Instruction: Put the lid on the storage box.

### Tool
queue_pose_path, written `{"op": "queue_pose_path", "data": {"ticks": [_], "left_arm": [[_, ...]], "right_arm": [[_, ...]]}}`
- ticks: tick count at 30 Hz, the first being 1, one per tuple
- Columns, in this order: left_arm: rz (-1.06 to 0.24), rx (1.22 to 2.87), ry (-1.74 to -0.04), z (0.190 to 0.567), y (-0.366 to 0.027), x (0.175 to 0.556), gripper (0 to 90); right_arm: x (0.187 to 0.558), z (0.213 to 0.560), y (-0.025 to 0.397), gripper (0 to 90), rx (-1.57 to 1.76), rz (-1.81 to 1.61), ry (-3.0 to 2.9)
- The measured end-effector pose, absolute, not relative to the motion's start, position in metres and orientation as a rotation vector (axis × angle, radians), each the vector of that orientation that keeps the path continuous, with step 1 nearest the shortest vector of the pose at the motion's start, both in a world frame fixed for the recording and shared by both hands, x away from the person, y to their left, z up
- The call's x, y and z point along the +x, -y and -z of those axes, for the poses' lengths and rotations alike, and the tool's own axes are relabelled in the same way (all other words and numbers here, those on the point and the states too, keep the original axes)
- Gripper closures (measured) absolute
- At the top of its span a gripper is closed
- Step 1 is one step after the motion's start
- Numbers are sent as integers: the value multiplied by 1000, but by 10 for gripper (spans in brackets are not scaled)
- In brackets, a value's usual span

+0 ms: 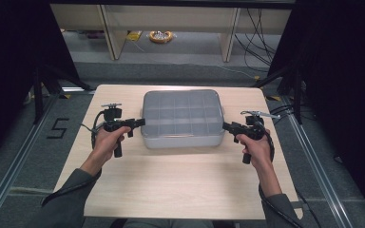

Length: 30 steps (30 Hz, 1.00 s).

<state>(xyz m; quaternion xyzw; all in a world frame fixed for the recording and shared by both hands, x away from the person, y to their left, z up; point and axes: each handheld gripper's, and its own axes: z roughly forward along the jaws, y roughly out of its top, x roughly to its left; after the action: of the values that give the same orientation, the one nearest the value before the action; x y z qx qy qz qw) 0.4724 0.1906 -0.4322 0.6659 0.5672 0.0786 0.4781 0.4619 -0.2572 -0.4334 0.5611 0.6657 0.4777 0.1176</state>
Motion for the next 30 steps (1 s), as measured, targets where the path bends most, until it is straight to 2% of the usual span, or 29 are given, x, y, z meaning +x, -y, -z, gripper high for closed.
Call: {"op": "queue_pose_path", "data": {"ticks": [6,13,21,30], "left_arm": [[-187,1649,-1354,436,-191,456,416],[-181,1613,-1316,443,-195,436,404],[-175,1668,-1283,450,-191,416,389],[-155,1692,-1263,458,-185,406,369]], "right_arm": [[444,436,255,444,1601,-1420,-1952],[432,438,251,422,1575,-1434,-1978],[421,441,248,410,1615,-1414,-1974],[413,442,251,351,1582,-1420,-1996]]}}
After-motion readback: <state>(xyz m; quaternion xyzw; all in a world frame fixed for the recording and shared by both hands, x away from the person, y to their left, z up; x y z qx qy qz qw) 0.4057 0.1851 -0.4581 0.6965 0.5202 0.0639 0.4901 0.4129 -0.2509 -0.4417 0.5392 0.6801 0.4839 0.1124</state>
